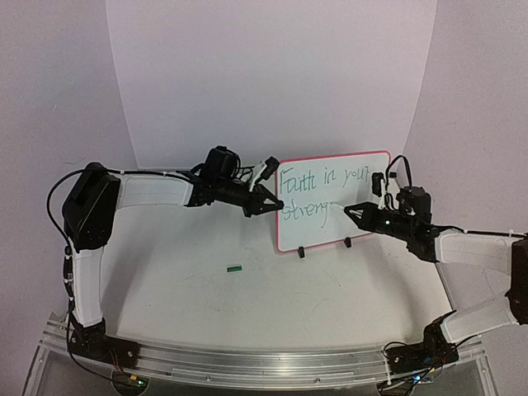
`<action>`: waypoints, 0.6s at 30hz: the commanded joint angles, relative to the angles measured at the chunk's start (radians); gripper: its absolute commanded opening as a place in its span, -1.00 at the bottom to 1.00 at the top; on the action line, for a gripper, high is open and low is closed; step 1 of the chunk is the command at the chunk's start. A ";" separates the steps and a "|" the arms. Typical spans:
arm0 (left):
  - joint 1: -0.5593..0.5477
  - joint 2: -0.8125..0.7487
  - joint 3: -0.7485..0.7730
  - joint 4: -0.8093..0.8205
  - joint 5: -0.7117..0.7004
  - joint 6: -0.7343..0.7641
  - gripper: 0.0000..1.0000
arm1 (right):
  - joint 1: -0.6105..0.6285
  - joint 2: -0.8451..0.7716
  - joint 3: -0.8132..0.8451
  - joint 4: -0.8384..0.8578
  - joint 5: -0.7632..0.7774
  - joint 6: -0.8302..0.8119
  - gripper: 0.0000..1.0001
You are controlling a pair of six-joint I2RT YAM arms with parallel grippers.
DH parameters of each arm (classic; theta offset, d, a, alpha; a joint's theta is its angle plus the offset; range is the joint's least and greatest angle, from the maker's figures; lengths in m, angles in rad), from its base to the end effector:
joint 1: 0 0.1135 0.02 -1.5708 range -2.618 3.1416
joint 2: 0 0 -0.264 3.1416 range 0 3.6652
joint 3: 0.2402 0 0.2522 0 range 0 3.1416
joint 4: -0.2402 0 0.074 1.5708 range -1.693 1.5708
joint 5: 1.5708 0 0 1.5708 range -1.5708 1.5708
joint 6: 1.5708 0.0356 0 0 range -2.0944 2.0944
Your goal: Write a sentence on the whiteboard
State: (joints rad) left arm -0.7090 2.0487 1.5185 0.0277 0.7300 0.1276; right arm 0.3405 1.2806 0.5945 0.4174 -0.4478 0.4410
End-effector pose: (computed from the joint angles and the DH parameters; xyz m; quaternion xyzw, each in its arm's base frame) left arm 0.3422 -0.3248 0.2274 0.4927 0.6609 -0.4307 0.3676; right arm 0.2534 0.1061 0.2295 -0.0954 0.7814 0.3884 0.4791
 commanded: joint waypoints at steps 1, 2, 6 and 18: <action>-0.043 0.041 -0.023 -0.257 0.009 0.009 -1.00 | -0.007 0.029 0.045 -0.008 0.028 -0.031 -1.00; -0.043 0.041 -0.023 -0.258 0.009 0.009 -1.00 | -0.007 0.034 0.051 -0.008 0.026 -0.033 -1.00; -0.043 0.041 -0.024 -0.258 0.009 0.008 -1.00 | -0.007 0.058 0.070 -0.008 0.022 -0.038 -1.00; -0.044 0.043 -0.024 -0.257 0.009 0.008 -1.00 | -0.007 0.098 0.095 -0.006 0.062 -0.030 -1.00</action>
State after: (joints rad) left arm -0.7109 2.0487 1.5185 0.0280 0.7292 0.1271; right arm 0.3405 1.3639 0.6549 0.3950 -0.4322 0.4150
